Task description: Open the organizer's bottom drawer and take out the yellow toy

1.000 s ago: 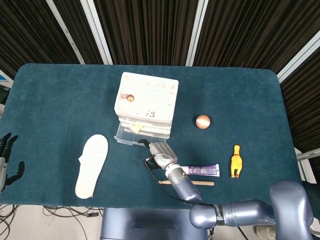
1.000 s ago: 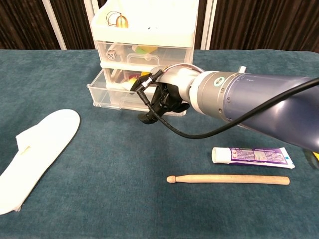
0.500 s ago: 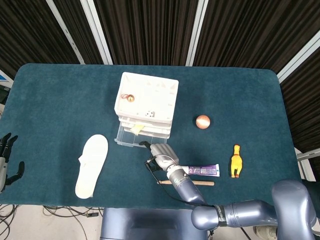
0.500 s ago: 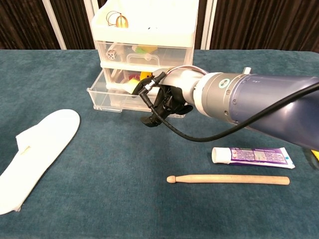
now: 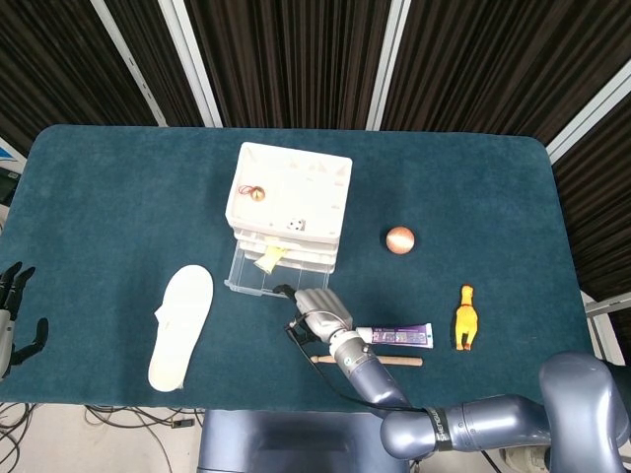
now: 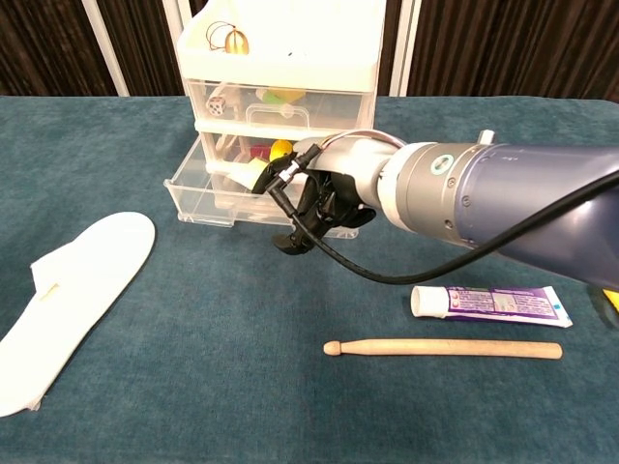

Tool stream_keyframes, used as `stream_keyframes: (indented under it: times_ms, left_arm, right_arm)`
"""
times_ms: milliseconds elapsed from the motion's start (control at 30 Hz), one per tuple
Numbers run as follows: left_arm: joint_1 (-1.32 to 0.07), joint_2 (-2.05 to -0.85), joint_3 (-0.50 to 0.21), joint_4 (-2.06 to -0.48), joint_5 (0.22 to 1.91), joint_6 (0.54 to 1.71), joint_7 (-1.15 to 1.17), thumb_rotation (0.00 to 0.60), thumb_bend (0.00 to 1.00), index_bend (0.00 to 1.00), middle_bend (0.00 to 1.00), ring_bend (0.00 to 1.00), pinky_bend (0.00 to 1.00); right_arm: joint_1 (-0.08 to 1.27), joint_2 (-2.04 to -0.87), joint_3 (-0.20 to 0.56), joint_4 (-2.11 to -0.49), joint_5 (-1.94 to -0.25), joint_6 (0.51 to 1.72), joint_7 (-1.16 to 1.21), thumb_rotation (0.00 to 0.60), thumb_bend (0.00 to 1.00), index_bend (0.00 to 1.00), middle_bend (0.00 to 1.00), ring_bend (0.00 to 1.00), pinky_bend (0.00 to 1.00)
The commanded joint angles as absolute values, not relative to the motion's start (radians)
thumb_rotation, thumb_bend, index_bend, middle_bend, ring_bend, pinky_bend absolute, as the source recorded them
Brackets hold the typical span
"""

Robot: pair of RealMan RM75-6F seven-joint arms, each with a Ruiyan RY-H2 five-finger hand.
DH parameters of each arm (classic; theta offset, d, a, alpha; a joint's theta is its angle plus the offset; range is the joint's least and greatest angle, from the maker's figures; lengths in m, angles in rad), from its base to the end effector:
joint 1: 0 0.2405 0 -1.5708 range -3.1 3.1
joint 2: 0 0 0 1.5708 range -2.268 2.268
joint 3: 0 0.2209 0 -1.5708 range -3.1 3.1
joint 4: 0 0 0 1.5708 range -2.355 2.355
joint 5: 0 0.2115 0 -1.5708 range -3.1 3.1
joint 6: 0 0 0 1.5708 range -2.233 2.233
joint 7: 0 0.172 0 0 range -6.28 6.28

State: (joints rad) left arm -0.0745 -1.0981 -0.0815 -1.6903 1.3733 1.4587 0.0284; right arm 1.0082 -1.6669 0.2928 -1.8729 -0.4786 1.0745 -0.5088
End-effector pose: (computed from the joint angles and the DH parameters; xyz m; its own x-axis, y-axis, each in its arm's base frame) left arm -0.2867 0.2079 0.1490 0.3535 0.0082 0.9354 0.9287 0.1163 -0.3520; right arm 0.0102 -0.2820 -0.0696 0.0991 -0.5894 0.8018 -0.9742 -0.2217 -0.0426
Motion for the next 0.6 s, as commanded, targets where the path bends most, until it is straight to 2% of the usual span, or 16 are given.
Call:
stream_keyframes:
  times_ms: [33,600]
  left_arm:
    - [-0.074,-1.098,-0.081,-1.690,1.373,1.459,0.029,0.600,0.46,0.06,0.00,0.00,0.00]
    - [-0.074,-1.099,-0.081,-1.691,1.373,1.459,0.030,0.600,0.46,0.06,0.00,0.00,0.00]
  right_arm:
    - [1.010,-1.665,0.291,-1.876,-0.477,1.075,-0.510,0.600,0.48,0.22,0.93,1.00,1.00]
    - [1.016,-1.639,0.273,-1.901,-0.471,1.073,-0.514,0.600,0.48,0.22,0.93,1.00,1.00]
